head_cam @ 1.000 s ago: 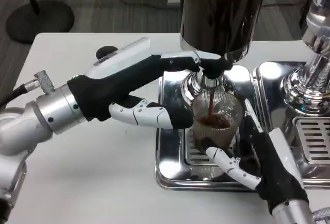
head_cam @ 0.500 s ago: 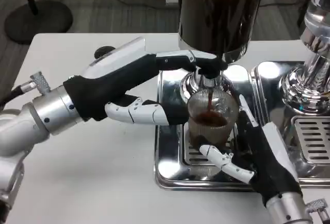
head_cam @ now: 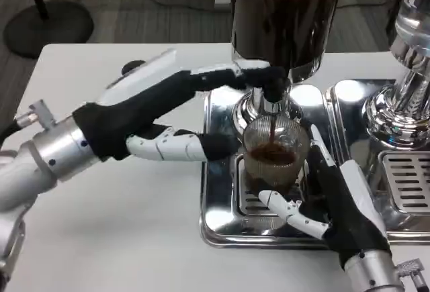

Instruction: Grasp the cup under the faucet to collect the drink, then remove the cup.

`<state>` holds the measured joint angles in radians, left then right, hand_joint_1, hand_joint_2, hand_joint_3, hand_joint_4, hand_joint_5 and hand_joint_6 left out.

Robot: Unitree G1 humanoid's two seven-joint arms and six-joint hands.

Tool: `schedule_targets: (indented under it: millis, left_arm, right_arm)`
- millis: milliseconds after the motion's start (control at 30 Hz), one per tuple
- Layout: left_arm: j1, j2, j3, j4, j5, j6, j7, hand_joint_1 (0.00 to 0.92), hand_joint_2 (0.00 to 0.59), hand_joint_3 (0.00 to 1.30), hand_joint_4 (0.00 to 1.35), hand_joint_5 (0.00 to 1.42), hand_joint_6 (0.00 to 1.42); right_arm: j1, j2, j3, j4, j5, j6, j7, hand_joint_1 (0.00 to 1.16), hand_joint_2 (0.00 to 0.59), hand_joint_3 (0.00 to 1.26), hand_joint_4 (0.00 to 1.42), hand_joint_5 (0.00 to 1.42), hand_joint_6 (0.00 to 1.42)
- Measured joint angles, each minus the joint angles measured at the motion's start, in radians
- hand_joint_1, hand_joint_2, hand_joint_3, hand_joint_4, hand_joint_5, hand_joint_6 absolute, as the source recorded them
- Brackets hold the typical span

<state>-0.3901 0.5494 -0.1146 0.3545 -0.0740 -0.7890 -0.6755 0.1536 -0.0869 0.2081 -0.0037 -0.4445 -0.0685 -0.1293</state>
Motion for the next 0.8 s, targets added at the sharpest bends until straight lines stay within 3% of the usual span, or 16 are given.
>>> schedule_targets:
  millis: [233,567,800]
  left_arm:
    - [0.036,-0.020,0.062,0.034,0.012,-0.027,0.068,0.000,0.037,0.05,0.02,0.15,0.25]
    - [0.042,-0.018,0.099,0.066,0.049,-0.016,0.122,0.000,0.055,0.12,0.06,0.15,0.28]
    - [0.089,0.001,0.115,0.097,0.071,0.004,0.133,0.000,0.119,0.18,0.11,0.18,0.29]
  right_arm:
    - [-0.013,0.002,-0.002,0.009,0.001,0.000,-0.004,0.60,0.179,0.00,0.00,0.00,0.10]
    - [-0.023,0.007,-0.002,0.019,0.000,0.008,-0.014,0.57,0.183,0.00,0.00,0.00,0.12]
    - [-0.026,0.005,-0.002,0.031,0.002,0.008,-0.017,0.53,0.174,0.00,0.00,0.00,0.13]
